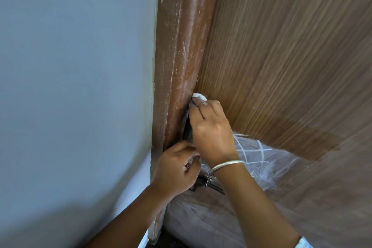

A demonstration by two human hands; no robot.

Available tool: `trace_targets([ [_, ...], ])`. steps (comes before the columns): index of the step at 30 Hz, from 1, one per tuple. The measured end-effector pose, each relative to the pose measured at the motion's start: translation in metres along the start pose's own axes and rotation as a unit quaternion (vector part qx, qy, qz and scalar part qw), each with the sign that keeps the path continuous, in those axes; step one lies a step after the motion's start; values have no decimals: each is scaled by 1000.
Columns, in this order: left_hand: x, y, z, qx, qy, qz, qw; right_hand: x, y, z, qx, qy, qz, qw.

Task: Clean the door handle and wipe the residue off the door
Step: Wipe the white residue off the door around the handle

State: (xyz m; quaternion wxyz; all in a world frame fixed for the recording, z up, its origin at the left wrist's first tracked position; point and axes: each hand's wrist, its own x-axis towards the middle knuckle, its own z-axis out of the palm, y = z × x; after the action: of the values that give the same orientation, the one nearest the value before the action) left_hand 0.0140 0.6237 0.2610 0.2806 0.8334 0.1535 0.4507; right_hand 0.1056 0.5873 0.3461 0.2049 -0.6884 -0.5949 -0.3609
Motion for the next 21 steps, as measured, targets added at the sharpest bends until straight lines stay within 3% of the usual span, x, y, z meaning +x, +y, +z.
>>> trace_targets([
  [4,1,1,0,-9,19,8,1000,-14,-5,7,28,-43,-10,999],
  [9,1,1,0,-4,20,9,1000,-11,2,8,87,-32,7,996],
  [16,2,-1,0,1,5,8,1000,0,11,-4,42,-158,-96,982],
  [18,2,-2,-1,5,-6,8,1000,-1,8,-3,23,-169,-71,983],
  [21,3,-2,-2,8,-11,12,1000,-7,4,-4,27,-112,2,993],
])
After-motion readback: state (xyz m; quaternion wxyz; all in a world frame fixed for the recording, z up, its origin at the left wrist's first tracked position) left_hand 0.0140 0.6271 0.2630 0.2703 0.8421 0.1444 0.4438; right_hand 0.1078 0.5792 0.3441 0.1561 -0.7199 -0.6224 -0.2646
